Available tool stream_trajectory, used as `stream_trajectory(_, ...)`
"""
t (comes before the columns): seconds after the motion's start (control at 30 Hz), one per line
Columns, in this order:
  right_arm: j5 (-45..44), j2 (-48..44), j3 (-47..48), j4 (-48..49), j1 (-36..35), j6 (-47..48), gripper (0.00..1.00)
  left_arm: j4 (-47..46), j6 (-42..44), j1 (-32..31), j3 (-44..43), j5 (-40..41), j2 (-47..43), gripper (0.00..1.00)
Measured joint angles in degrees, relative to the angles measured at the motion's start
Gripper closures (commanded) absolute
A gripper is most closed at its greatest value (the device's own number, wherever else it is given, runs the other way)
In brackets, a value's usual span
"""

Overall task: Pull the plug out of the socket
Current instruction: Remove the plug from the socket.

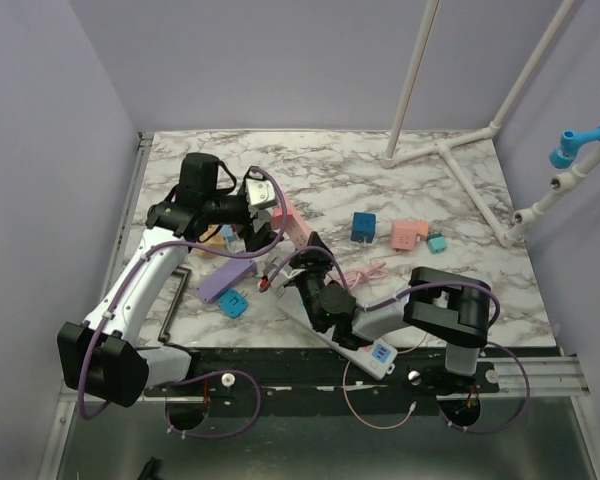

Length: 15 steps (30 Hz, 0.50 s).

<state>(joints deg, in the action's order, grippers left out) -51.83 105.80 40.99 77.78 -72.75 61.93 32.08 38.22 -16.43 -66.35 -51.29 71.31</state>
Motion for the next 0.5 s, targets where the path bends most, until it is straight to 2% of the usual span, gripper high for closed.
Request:
stream_trajectory(0.37, -0.5, 0.5, 0.0, 1.9, -0.4, 2.1, 0.99, -6.8, -1.3, -2.0, 0.4, 4.2, 1.9, 0.02)
stream_trajectory(0.5, -0.8, 0.5, 0.0, 1.9, -0.4, 2.3, 0.99, -8.6, -1.3, -2.9, 3.5, 6.3, 0.3, 0.15)
